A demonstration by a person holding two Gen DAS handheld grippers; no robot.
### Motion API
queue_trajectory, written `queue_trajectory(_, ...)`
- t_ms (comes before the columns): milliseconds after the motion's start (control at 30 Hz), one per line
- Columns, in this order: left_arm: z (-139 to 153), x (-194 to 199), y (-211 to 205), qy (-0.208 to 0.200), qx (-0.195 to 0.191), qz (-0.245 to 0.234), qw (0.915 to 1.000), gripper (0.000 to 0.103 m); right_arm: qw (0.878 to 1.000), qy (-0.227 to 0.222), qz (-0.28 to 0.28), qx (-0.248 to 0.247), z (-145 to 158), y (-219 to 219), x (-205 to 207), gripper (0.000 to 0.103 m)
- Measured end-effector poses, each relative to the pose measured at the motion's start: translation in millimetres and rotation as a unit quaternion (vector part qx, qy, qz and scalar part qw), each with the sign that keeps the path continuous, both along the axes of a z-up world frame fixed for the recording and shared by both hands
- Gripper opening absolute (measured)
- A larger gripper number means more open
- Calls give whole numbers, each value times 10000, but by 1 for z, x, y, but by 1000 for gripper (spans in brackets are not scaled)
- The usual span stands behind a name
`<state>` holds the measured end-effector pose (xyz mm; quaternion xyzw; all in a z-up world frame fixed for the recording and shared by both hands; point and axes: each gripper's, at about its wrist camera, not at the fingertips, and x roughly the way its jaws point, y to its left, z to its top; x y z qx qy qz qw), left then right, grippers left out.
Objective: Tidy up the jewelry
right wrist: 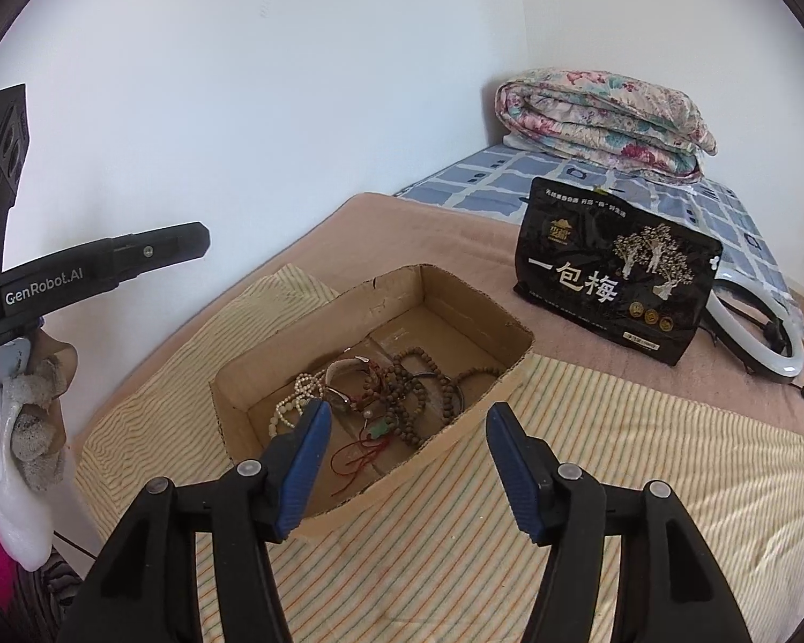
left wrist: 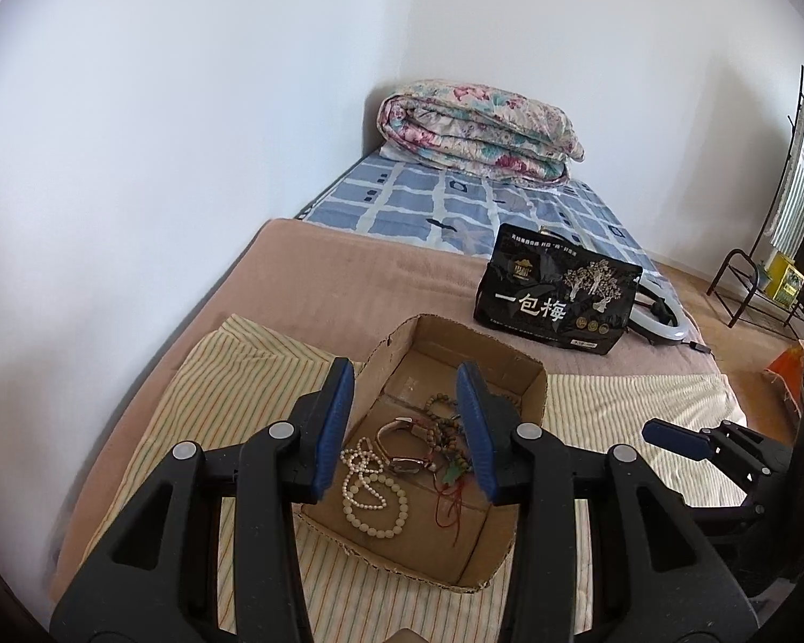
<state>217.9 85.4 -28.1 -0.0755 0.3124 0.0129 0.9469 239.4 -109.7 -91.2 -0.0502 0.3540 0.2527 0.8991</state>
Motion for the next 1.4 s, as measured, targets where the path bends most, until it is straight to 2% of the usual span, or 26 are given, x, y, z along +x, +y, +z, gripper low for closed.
queue_trajectory(367, 27, -49, -22, -527, 225, -88, 9983, 40, 9988, -404, -270, 40, 31, -33, -31, 72)
queue_trajectory(467, 30, -59, -27, -588, 288, -91, 9978, 41, 9980, -513, -354, 31, 36, -39, -40, 79)
queue_trajectory(500, 30, -62, -28, -578, 280, -96, 9979, 43, 9977, -553, -387, 27, 37, -41, -43, 82)
queue_trajectory(567, 29, -66, -29, -582, 214, -106, 9980, 56, 9971, -629, -435, 11, 39, -43, -48, 86)
queue_trajectory(667, 28, -72, -32, -599, 249, -130, 9978, 59, 9961, -722, -504, -51, 41, -47, -53, 89)
queue_trajectory(767, 26, -76, -37, -587, 261, -186, 9978, 70, 9947, -820, -616, -124, 41, -50, -57, 101)
queue_trajectory(800, 27, -77, -38, -597, 254, -194, 9977, 70, 9940, -861, -663, -143, 41, -51, -58, 103)
queue_trajectory(867, 27, -81, -41, -634, 302, -204, 9973, 73, 9935, -878, -700, -166, 40, -53, -58, 103)
queue_trajectory(967, 28, -84, -45, -702, 336, -236, 9967, 85, 9927, -888, -787, -206, 39, -56, -57, 103)
queue_trajectory(1033, 29, -86, -48, -763, 390, -253, 9960, 87, 9921, -899, -843, -219, 39, -57, -56, 103)
queue_trajectory(1133, 30, -88, -52, -789, 480, -288, 9953, 95, 9914, -913, -912, -212, 38, -60, -55, 103)
queue_trajectory(1400, 31, -92, -58, -871, 686, -162, 9937, 102, 9894, -964, -1071, -199, 37, -65, -55, 103)
